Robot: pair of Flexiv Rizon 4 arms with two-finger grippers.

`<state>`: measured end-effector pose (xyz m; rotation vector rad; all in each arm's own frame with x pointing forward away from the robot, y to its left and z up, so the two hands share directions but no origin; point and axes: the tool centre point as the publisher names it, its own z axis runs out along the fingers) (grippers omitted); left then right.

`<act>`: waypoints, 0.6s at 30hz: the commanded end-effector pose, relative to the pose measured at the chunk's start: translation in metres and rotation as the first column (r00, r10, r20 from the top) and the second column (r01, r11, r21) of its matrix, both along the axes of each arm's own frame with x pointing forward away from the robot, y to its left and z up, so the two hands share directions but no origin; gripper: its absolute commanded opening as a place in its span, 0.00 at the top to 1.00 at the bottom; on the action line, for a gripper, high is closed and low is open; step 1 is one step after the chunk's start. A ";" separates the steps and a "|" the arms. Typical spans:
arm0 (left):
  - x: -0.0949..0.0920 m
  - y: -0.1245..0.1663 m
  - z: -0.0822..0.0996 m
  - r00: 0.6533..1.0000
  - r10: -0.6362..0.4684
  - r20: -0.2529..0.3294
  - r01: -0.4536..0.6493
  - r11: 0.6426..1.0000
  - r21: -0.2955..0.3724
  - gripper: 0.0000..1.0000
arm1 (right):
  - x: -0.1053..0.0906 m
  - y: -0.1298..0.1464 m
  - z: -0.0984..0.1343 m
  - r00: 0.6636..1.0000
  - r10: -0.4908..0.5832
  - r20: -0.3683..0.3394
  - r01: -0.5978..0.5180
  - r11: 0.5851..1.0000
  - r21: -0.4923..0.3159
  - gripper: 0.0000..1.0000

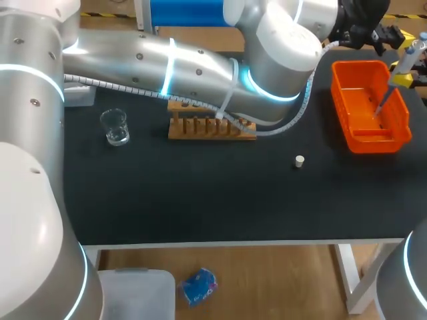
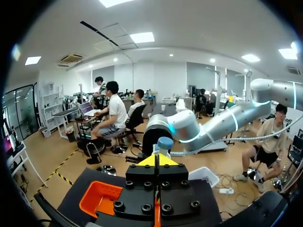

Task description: Invert the test tube, pick up the pipette, mount the tip to pipette, aspirate from beaker and dispense into the tube, eject the tip, return the pipette, and cap with the stopper.

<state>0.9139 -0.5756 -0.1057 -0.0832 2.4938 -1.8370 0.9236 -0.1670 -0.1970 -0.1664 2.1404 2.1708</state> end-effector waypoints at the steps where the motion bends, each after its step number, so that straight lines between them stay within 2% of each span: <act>1: 0.001 -0.003 -0.010 1.000 -0.003 -0.005 0.003 1.000 0.019 1.00 | 0.001 0.001 0.011 1.000 0.004 0.000 -0.004 1.000 -0.001 1.00; 18: 0.001 -0.010 -0.018 1.000 -0.003 0.002 0.003 0.999 0.038 1.00 | 0.001 0.001 0.011 1.000 0.004 0.000 -0.004 1.000 -0.001 1.00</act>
